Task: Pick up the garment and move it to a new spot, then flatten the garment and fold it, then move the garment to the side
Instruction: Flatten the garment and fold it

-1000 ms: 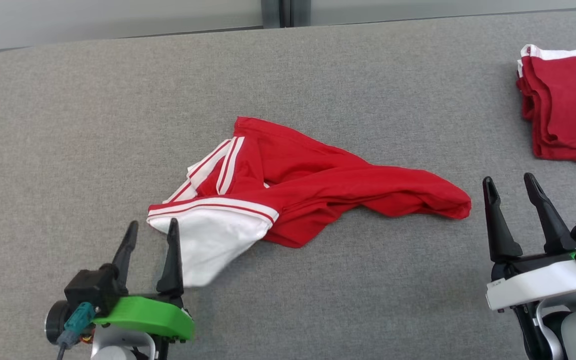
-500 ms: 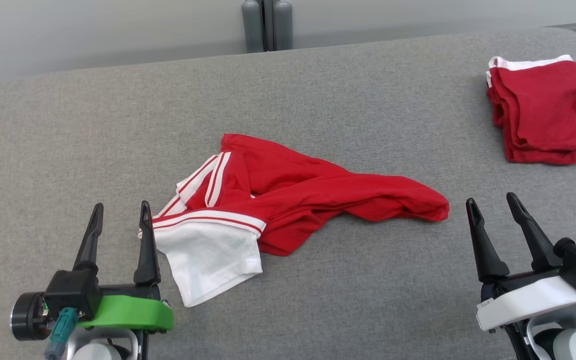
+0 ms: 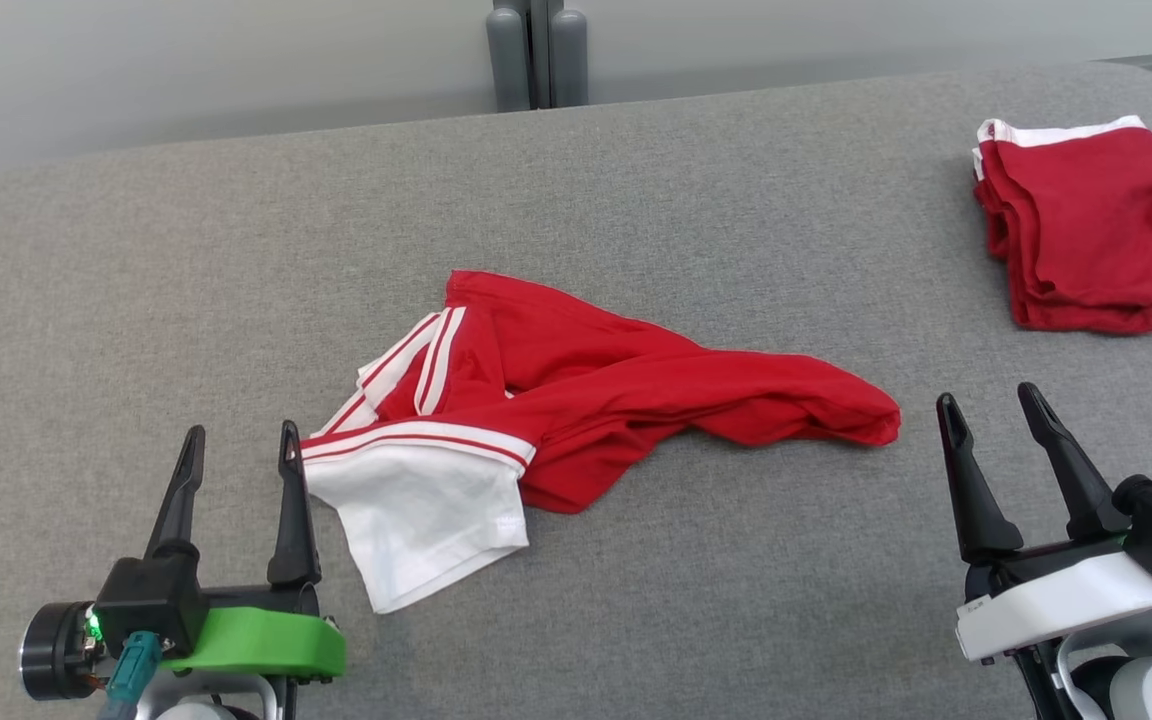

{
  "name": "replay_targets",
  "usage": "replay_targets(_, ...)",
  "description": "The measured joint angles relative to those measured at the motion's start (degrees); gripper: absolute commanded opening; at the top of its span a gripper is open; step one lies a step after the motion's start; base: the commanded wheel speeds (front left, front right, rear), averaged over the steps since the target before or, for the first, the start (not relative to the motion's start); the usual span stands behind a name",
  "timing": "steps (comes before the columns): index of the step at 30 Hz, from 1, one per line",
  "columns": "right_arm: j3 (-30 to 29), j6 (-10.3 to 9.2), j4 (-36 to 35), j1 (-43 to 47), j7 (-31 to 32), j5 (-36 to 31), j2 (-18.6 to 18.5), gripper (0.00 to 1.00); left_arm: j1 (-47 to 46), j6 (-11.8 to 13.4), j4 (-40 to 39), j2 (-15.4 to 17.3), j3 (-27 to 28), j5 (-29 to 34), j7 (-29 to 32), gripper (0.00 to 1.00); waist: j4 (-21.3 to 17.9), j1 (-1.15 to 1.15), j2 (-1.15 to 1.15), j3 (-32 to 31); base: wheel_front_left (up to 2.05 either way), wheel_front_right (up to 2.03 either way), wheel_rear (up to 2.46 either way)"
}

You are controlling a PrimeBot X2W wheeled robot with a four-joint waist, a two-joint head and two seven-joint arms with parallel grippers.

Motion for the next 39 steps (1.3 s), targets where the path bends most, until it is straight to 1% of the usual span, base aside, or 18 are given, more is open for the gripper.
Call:
replay_targets(3, 0.02, 0.0, -0.09, -0.02, -0.01, 0.0, -0.04, 1.0, -0.04, 0.08, -0.09, 0.11, -0.26, 0.16, 0.1, 1.0, 0.18, 0.0, 0.0, 0.18, 0.0, 0.0, 0.0)
replay_targets(6, 0.16, 0.0, -0.08, -0.18, 0.0, 0.11, -0.62, 1.0, -0.15, -0.41, 1.11, -0.03, -1.41, -0.19, 2.42, 1.0, 0.44, 0.0, 0.0, 1.11, 0.0, 0.0, 0.0)
replay_targets(10, 0.46, 0.0, 0.22, -0.94, -0.01, 0.44, -0.89, 1.0, -0.14, -2.16, 5.15, -1.52, -2.97, -2.45, 5.08, 1.0, 0.77, 0.0, 0.0, 2.99, 0.0, 0.0, 0.0)
replay_targets(13, 0.43, 0.0, 0.65, -1.47, -0.11, 0.66, -0.91, 1.0, -0.13, -4.11, 9.14, -3.14, -4.9, -4.43, 6.88, 1.0, 1.02, 0.0, 0.0, 4.68, 0.0, 0.0, 0.0)
replay_targets(16, 0.43, 0.0, 1.4, -1.98, -0.46, 0.87, -1.12, 1.0, -0.15, -5.27, 12.93, -4.87, -6.21, -5.66, 8.5, 1.0, 1.24, 0.0, 0.0, 6.02, 0.0, 0.0, 0.0)
replay_targets(19, 0.24, 0.0, 2.61, -2.59, -0.54, 1.19, -1.45, 1.0, -0.6, -6.44, 15.53, -5.79, -6.78, -7.03, 9.7, 1.0, 1.42, 0.0, 0.0, 6.89, 0.0, 0.0, 0.0)
replay_targets(20, 0.12, 0.0, 3.13, -2.6, -0.54, 1.3, -1.57, 1.0, -0.83, -6.79, 15.93, -6.08, -6.86, -7.49, 9.77, 0.95, 1.47, 0.0, 0.0, 7.05, 0.0, 0.0, 0.0)
replay_targets(21, -0.03, 0.0, 3.65, -2.61, -0.55, 1.41, -1.7, 1.0, -1.11, -7.19, 16.39, -6.16, -7.03, -7.78, 9.95, 0.55, 1.53, 0.0, 0.0, 7.22, 0.0, 0.0, 0.0)
replay_targets(22, -0.18, 0.0, 4.23, -2.7, -0.6, 1.54, -1.86, 1.0, -1.44, -7.49, 16.75, -6.25, -7.21, -7.86, 9.96, 0.09, 1.58, 0.0, 0.0, 7.36, 0.0, 0.0, 0.0)
replay_targets(23, -0.24, 0.0, 4.83, -2.75, -0.6, 1.72, -2.05, 1.0, -1.75, -7.88, 17.04, -6.32, -7.35, -7.9, 9.98, 0.0, 1.63, 0.0, 0.0, 7.48, 0.0, 0.0, 0.0)
replay_targets(29, 0.74, 0.0, 11.7, -3.94, -0.81, 3.86, -3.81, 1.0, -4.09, -9.35, 18.11, -7.04, -8.51, -7.81, 9.46, 0.0, 2.1, 0.0, 0.0, 8.86, 0.0, 0.0, 0.0)
replay_targets(39, 5.11, 0.01, 22.28, -10.98, -3.55, 6.08, -4.95, 1.0, -6.9, -9.83, 19.19, -7.65, -8.75, -7.51, 7.53, 0.0, 3.15, 0.0, 0.0, 11.44, 0.0, 0.0, 0.0)
